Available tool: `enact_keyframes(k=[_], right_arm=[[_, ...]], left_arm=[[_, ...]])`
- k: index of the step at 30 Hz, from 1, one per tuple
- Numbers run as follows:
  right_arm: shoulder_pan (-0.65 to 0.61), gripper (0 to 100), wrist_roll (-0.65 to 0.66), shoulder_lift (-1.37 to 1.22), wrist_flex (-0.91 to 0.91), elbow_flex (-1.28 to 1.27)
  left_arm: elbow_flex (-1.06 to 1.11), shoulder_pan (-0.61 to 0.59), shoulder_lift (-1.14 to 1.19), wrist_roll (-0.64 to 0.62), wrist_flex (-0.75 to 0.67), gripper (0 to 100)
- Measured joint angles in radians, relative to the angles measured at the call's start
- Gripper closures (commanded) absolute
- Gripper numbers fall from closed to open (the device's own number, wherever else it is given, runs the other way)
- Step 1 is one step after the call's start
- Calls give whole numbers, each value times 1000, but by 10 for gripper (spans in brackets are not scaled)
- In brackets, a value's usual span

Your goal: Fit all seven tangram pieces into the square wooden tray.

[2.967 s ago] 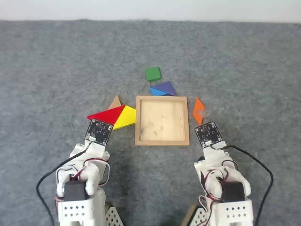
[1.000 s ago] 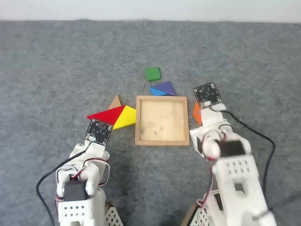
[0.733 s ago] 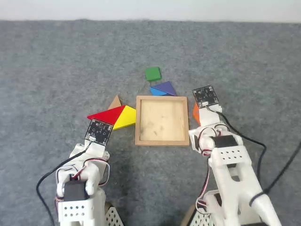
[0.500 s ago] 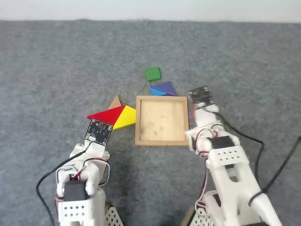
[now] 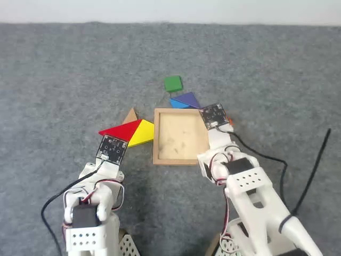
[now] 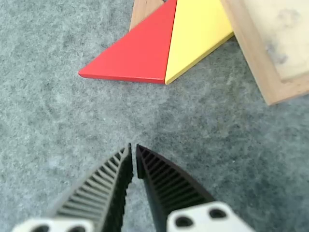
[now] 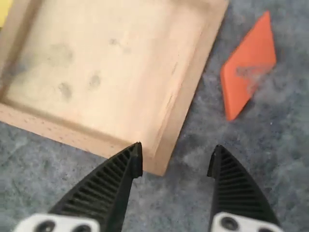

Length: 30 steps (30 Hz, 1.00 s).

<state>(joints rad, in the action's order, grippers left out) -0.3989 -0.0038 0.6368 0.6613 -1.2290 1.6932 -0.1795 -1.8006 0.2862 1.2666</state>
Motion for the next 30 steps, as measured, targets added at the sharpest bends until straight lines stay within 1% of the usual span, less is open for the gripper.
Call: enact_keyframes(k=[9,30], right_arm=[[68,764,-3,0,0,-5],[68,764,-8,0,0,-25]], left_arm=[[0,0,0,0,0,985],[0,0,0,0,0,985]])
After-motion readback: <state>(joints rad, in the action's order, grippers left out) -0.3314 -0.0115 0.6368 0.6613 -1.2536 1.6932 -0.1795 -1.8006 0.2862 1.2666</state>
